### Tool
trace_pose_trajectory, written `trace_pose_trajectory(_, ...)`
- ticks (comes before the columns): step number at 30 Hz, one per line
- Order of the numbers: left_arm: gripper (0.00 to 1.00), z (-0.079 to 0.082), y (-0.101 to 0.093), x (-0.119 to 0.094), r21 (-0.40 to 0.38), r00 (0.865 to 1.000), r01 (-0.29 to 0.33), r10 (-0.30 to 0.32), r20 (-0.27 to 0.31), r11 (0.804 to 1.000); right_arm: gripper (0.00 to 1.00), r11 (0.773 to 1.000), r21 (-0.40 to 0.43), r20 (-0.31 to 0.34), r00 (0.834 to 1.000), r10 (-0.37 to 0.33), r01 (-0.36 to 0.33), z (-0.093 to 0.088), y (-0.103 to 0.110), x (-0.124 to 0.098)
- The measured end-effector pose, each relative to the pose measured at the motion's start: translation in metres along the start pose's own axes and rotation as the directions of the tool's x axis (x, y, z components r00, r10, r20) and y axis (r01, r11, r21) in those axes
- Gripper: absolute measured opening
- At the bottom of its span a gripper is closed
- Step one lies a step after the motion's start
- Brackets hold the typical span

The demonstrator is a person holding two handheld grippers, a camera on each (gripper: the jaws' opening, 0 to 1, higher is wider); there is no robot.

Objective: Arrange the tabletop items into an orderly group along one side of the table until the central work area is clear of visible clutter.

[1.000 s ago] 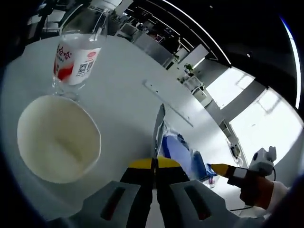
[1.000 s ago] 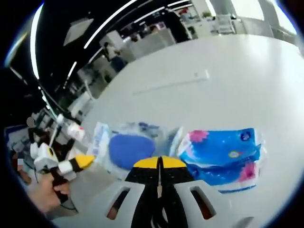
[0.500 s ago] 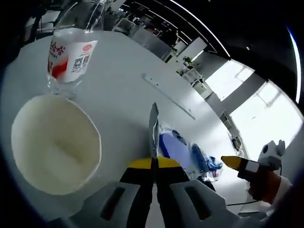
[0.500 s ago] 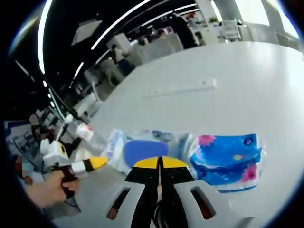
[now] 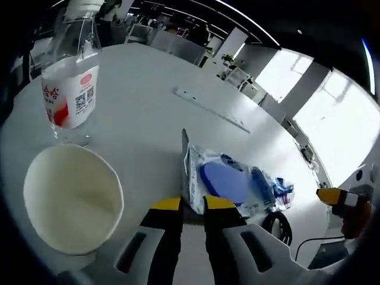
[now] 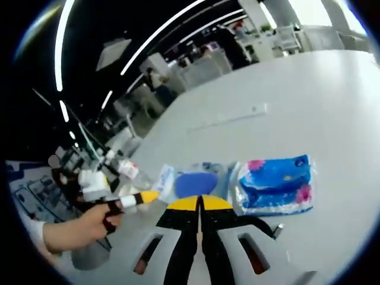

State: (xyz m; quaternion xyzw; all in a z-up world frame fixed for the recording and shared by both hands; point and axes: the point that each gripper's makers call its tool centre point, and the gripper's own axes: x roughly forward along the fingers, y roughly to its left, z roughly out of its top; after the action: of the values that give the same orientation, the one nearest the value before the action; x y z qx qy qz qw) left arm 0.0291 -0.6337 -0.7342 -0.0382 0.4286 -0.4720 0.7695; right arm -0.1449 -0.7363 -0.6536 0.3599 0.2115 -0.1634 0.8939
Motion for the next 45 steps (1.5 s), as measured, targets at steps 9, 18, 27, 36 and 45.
trace_pose_trajectory(9,0.30,0.018,-0.018,-0.011,0.054,0.998,0.045,-0.047,0.045,0.998,0.00,0.999,-0.037,0.041,0.999,0.014,-0.013,0.011,-0.002,-0.019)
trace_pose_trajectory(18,0.47,0.026,-0.043,-0.037,0.158,0.987,0.117,-0.133,0.091,0.980,0.04,1.000,-0.019,0.071,0.997,0.018,-0.017,0.001,-0.011,-0.042)
trace_pose_trajectory(27,0.69,0.026,-0.052,-0.066,0.338,0.985,0.082,-0.127,0.113,0.938,0.35,0.988,-0.150,0.064,0.998,-0.013,0.022,-0.002,-0.024,-0.064)
trace_pose_trajectory(36,0.75,0.035,-0.046,-0.096,0.321,0.975,0.065,-0.129,0.182,0.945,0.55,0.976,-0.213,0.017,0.999,-0.048,0.051,-0.020,-0.037,-0.086)
trace_pose_trajectory(45,0.75,0.031,-0.032,-0.112,0.337,0.977,0.007,-0.078,0.198,0.942,0.54,0.982,-0.164,0.036,0.995,-0.090,0.095,-0.030,-0.055,-0.107)
